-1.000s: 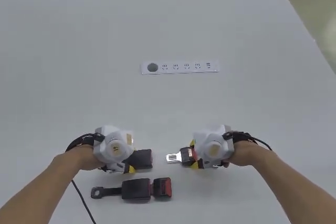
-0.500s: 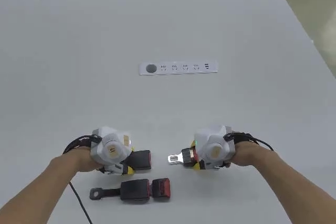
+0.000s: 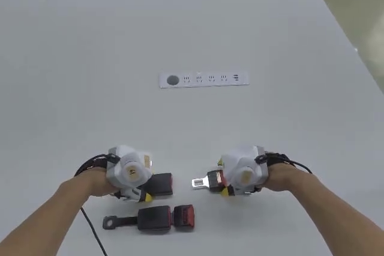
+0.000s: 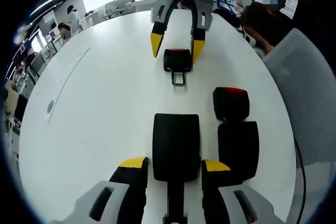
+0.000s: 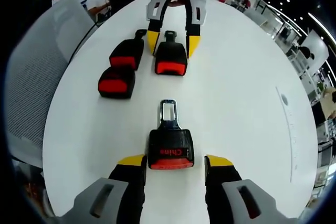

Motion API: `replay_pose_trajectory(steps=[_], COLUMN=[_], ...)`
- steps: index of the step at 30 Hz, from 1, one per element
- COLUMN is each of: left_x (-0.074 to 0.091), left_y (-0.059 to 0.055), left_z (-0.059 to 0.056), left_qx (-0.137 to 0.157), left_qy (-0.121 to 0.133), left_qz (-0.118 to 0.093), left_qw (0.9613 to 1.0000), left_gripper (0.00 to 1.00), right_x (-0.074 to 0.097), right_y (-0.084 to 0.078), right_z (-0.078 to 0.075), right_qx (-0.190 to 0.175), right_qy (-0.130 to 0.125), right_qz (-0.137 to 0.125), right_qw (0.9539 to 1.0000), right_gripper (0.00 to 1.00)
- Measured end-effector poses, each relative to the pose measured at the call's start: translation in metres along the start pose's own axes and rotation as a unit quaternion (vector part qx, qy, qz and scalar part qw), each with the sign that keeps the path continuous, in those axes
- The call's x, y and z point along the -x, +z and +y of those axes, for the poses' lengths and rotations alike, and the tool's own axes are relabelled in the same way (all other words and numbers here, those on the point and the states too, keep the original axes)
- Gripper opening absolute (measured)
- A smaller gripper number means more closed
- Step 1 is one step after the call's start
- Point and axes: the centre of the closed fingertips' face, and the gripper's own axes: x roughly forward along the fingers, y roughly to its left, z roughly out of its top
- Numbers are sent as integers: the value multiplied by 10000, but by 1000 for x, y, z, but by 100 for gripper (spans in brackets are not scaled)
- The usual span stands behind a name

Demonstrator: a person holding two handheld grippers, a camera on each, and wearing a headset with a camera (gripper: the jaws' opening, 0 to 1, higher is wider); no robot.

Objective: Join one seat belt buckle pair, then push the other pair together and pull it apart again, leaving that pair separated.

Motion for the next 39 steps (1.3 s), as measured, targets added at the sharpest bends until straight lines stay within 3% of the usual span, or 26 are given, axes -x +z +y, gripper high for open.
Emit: replay_pose_trajectory(steps=[2, 4, 7, 14, 18, 20, 22, 24, 27, 32, 37, 39], left_x=[3, 9, 19, 24, 35, 42, 37, 47, 52, 59, 66, 68], left_y=[3, 4, 3, -18, -25, -22, -39, -30, -33, -34, -27, -25], left_z=[-2, 2, 0, -1, -10, -16, -11, -19, -22, -27, -35, -38], left_qx=[-29, 107, 173, 420, 630, 723, 860, 964, 1202, 1562, 1743, 1876], left_qy=[50, 112, 158, 244, 303, 347, 399, 458, 566, 807, 1094, 1226], left_qz=[41, -74, -82, -170, -306, -407, -516, -626, -863, -1404, -1990, -2253], left_qw=[10000, 9999, 9997, 9987, 9971, 9959, 9942, 9923, 9874, 9744, 9581, 9482], left_gripper=[42, 42, 43, 46, 49, 51, 53, 54, 57, 62, 72, 77], right_x=[1, 3, 5, 19, 24, 26, 28, 31, 33, 33, 35, 35], right_y=[-2, -2, -4, -9, -15, -19, -22, -23, -24, -23, -15, -10], right_z=[0, 0, -1, 6, 9, 11, 14, 18, 21, 28, 35, 39], right_qx=[6, -3, -15, -76, -141, -223, -313, -377, -515, -897, -1228, -1371], right_qy=[-13, -29, -54, -139, -170, -195, -226, -271, -349, -454, -649, -734], right_qz=[16, 2, 5, -24, -46, -68, -108, -163, -283, -623, -1009, -1200], right_qw=[10000, 10000, 10000, 9999, 9997, 9995, 9992, 9988, 9977, 9930, 9851, 9805], right_gripper=[43, 44, 46, 50, 52, 54, 56, 56, 58, 63, 72, 77])
